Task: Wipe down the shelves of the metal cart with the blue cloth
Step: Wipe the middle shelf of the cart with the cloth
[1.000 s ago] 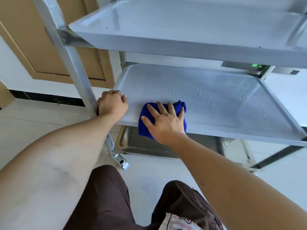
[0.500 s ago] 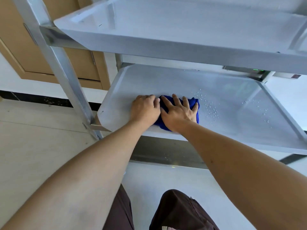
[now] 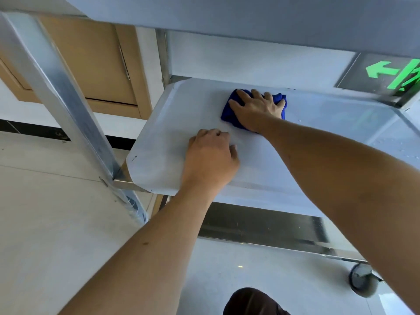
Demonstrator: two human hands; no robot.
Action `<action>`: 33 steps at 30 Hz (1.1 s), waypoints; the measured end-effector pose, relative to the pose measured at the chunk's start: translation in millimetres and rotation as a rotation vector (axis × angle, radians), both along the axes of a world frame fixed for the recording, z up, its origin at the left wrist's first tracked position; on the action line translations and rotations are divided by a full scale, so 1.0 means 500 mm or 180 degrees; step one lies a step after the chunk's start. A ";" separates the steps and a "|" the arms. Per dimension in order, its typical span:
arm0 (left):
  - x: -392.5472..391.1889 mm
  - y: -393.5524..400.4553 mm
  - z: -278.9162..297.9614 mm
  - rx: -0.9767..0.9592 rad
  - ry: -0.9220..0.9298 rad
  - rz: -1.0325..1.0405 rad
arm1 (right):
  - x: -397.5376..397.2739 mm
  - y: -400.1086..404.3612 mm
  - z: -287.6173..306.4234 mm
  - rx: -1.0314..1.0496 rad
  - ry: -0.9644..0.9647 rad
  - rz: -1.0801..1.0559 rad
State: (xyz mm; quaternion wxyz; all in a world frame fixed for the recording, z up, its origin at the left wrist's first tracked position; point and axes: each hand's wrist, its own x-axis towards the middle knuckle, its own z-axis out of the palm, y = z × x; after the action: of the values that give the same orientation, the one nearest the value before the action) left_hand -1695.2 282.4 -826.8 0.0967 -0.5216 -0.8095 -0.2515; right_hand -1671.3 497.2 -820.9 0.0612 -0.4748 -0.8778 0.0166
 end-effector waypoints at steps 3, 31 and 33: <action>-0.003 0.006 -0.003 -0.0017 0.0093 0.0043 | -0.027 0.036 0.007 -0.0031 -0.0009 -0.0003; 0.002 0.003 0.031 -0.0236 -0.0288 0.0109 | 0.164 -0.194 0.001 -0.0052 0.0057 0.0102; 0.002 0.008 0.033 -0.0335 -0.0258 0.0145 | 0.195 -0.219 -0.001 -0.0085 0.0067 0.0086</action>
State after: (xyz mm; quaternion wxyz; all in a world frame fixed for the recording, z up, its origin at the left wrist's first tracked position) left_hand -1694.0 286.6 -810.5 0.0420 -0.4968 -0.8365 -0.2272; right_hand -1574.0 387.5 -821.2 0.0638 -0.4635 -0.8831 0.0342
